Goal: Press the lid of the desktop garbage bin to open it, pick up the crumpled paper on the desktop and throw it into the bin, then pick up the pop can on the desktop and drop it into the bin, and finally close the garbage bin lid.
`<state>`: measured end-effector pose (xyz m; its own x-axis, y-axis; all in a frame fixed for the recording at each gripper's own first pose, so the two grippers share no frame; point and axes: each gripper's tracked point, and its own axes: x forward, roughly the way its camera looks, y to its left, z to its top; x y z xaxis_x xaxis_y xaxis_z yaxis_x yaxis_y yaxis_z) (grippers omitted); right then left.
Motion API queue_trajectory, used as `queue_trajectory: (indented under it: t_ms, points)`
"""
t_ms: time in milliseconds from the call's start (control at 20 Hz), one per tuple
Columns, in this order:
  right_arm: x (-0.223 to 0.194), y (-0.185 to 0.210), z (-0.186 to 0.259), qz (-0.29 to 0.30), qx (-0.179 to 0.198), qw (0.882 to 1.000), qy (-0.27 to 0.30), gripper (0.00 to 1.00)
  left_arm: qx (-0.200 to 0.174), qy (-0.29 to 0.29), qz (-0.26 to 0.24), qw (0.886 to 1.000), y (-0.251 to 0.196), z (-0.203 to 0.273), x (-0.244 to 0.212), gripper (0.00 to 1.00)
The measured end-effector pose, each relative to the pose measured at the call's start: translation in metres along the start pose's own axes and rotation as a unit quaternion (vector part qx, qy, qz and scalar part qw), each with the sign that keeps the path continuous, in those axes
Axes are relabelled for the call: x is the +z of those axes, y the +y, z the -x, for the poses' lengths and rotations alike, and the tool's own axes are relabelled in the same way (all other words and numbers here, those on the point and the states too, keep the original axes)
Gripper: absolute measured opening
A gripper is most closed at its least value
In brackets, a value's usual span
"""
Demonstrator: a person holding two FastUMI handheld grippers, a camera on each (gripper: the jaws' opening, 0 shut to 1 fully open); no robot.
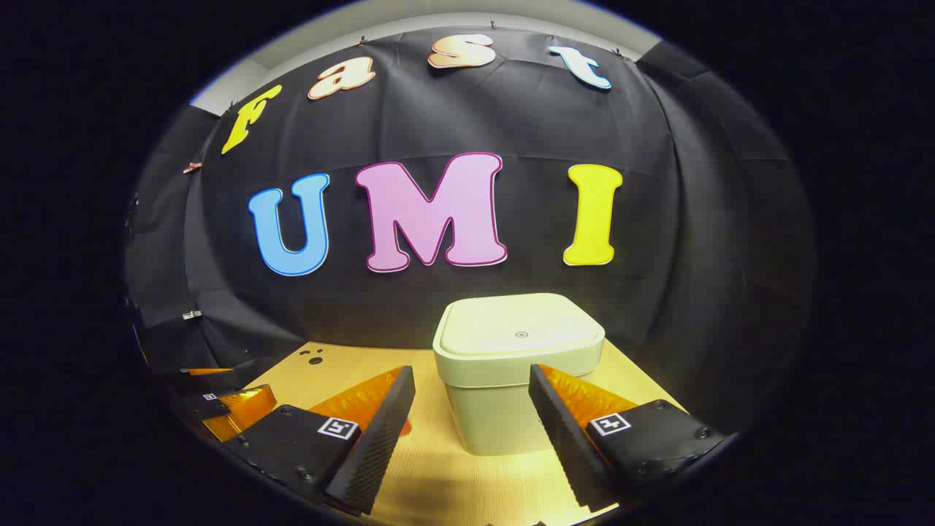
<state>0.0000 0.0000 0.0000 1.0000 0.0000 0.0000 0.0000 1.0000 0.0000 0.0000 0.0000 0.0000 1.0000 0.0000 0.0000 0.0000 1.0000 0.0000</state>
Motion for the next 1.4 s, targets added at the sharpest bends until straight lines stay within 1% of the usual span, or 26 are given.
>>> queue_trajectory:
  t_ms: [150,200,250,550,800,1150,1400]
  points:
    - [-0.001,-0.003,0.003,0.000,0.001,1.000,0.001,0.99,0.002,0.004,-0.001,1.000,-0.001,0.000,-0.005,0.95]
    - [-0.002,-0.003,0.003,0.000,0.001,1.000,0.002,0.99,0.004,0.004,-0.002,1.000,0.000,0.001,-0.005,0.93]
    - [-0.003,-0.002,0.004,0.000,0.003,1.000,0.003,0.99,0.005,0.004,-0.001,1.000,0.000,0.002,-0.006,0.95]
    - [-0.004,0.000,0.005,-0.002,0.008,1.000,0.004,0.99,0.006,0.014,-0.008,1.000,0.000,0.006,-0.015,0.95]
    - [-0.005,0.003,0.003,-0.005,0.010,1.000,0.006,0.99,0.001,0.011,-0.015,1.000,0.000,0.006,-0.011,0.95]
    - [-0.002,0.010,0.004,0.008,0.019,1.000,0.007,0.99,0.002,0.017,-0.011,1.000,0.001,0.004,-0.015,0.95]
    - [0.015,0.006,0.005,0.030,0.015,0.999,-0.007,0.99,0.005,0.010,-0.019,1.000,0.001,0.007,-0.010,0.96]
